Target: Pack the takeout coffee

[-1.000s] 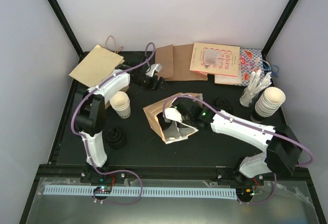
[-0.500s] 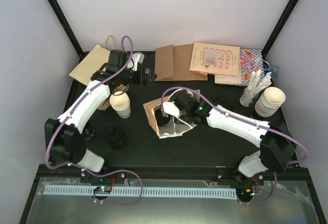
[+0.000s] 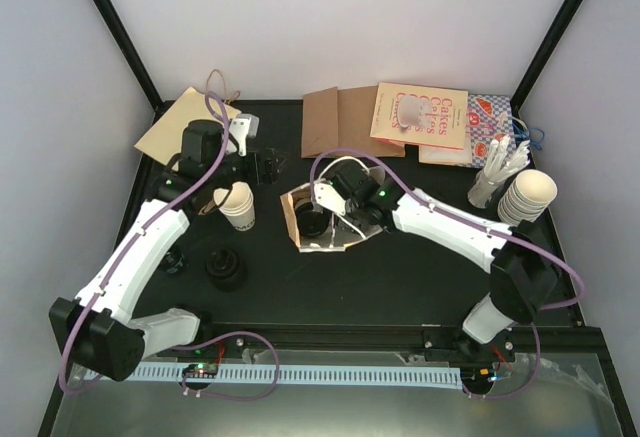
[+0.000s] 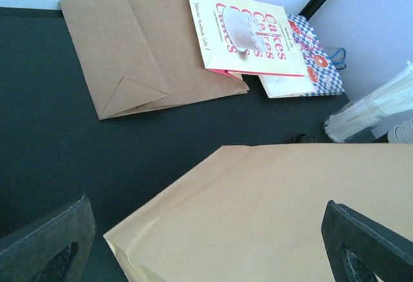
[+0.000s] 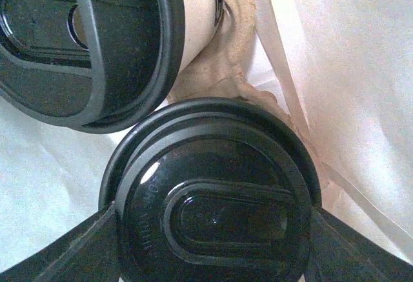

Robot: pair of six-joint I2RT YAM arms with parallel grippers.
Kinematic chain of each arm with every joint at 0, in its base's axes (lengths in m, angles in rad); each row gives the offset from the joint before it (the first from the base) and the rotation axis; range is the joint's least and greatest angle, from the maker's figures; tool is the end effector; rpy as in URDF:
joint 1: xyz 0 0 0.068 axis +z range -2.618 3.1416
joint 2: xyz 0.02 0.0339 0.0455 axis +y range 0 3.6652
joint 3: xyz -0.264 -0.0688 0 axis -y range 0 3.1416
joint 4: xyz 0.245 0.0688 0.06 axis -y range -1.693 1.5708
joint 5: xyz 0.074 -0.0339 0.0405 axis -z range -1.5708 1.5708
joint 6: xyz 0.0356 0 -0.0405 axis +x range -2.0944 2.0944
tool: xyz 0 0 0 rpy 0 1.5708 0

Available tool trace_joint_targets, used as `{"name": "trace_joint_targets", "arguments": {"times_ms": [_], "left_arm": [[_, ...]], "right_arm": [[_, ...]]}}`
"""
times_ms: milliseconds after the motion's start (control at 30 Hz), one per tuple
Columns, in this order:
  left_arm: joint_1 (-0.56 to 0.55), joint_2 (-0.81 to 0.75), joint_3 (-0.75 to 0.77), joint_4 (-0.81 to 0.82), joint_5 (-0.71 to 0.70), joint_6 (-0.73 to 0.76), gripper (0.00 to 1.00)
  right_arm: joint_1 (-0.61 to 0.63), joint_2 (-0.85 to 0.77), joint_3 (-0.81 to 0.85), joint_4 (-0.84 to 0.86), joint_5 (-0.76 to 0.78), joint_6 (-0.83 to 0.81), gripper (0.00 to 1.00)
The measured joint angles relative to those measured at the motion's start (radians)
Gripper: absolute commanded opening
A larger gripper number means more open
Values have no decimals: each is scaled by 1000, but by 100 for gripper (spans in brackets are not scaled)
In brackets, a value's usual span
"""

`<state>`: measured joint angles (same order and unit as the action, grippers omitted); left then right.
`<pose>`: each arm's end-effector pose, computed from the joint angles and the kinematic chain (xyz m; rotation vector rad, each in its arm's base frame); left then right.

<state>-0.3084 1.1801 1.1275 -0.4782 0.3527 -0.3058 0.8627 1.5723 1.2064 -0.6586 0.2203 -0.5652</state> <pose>0.2439 -0.0906 0.3503 0.2213 2.1409 -0.7343 0.2187 0.2434 0.2530 -1.6196 1.9907 -0.1741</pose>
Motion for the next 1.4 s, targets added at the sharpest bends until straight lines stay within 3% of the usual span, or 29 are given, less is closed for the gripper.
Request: {"name": "trace_joint_targets", "arguments": {"times_ms": [600,1000,1233,1400], "left_arm": [[-1,-199,-54,-99,20,-57,98],[-27,-95,-51,-137,43,-84,97],[-27,10,29,-166,36,-82,85],[-27,79,83,-187,6,-74,70]], "right_arm": [[-95,251,370,-283,-122,83,44],[-132,417,588,-389,-196,100,43],[-134,450,628,-415,-197,103,41],[-134,428,597,-397,-190,105,42]]}}
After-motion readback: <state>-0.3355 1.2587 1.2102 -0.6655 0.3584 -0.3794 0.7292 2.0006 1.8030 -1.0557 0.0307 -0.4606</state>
